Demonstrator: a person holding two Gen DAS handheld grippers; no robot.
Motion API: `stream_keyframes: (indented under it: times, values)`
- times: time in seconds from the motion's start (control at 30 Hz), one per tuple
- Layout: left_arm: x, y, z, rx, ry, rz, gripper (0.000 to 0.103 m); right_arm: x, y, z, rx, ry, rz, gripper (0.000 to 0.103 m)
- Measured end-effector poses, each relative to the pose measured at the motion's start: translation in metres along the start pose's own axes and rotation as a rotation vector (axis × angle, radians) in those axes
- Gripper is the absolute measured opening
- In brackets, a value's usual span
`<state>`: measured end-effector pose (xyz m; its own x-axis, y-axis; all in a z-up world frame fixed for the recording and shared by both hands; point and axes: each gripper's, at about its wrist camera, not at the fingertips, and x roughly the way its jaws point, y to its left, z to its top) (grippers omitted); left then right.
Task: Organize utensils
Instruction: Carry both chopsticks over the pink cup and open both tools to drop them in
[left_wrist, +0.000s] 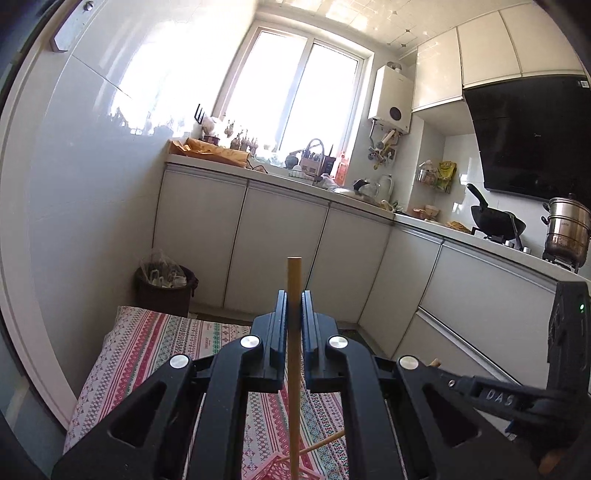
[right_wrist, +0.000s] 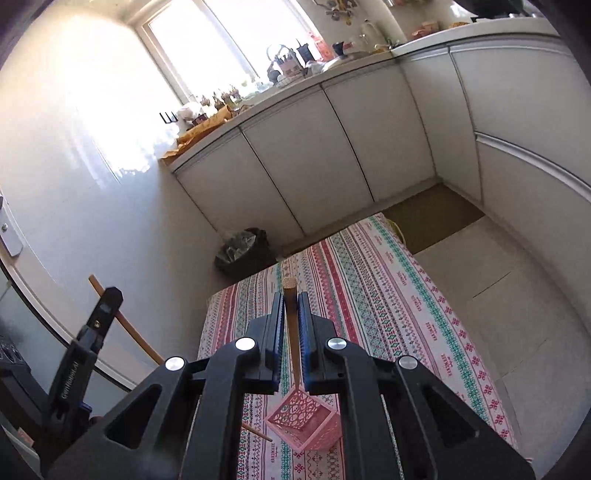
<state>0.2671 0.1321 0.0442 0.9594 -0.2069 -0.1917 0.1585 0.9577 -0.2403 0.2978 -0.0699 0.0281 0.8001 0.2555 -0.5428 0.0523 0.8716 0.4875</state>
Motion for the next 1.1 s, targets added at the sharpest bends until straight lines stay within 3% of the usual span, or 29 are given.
stream_keyframes:
  times: [0.2,0.23,0.27,0.33,0.5,0.63,0.9,1.1]
  values:
    - [0.004,0.001,-0.003,0.001,0.009,0.013,0.006,0.019,0.007,-0.016,-0.051,0.08,0.001,0.01]
    - [0.004,0.0,-0.004,0.004,0.01,0.015,0.006,0.02,0.005,-0.018,-0.044,0.1,-0.011,0.014]
    - [0.005,-0.001,-0.005,0.008,0.011,0.016,0.006,0.019,0.002,-0.019,-0.03,0.103,-0.019,0.027]
    - [0.007,-0.003,-0.006,0.012,0.015,0.016,0.006,0.009,-0.008,-0.019,0.005,0.072,-0.021,0.04]
    - [0.011,-0.003,-0.008,0.012,0.024,0.017,0.006,-0.01,-0.025,-0.021,0.041,0.046,-0.036,0.041]
    - [0.018,-0.003,-0.014,0.014,0.027,0.024,0.006,-0.023,-0.044,-0.032,0.104,0.046,-0.03,0.055]
    - [0.04,-0.007,-0.042,0.078,0.066,0.059,0.007,-0.031,-0.087,-0.068,0.174,0.117,-0.075,0.055]
    - [0.036,0.001,-0.048,0.032,0.116,0.03,0.01,-0.031,-0.129,-0.087,0.258,0.166,-0.144,0.056]
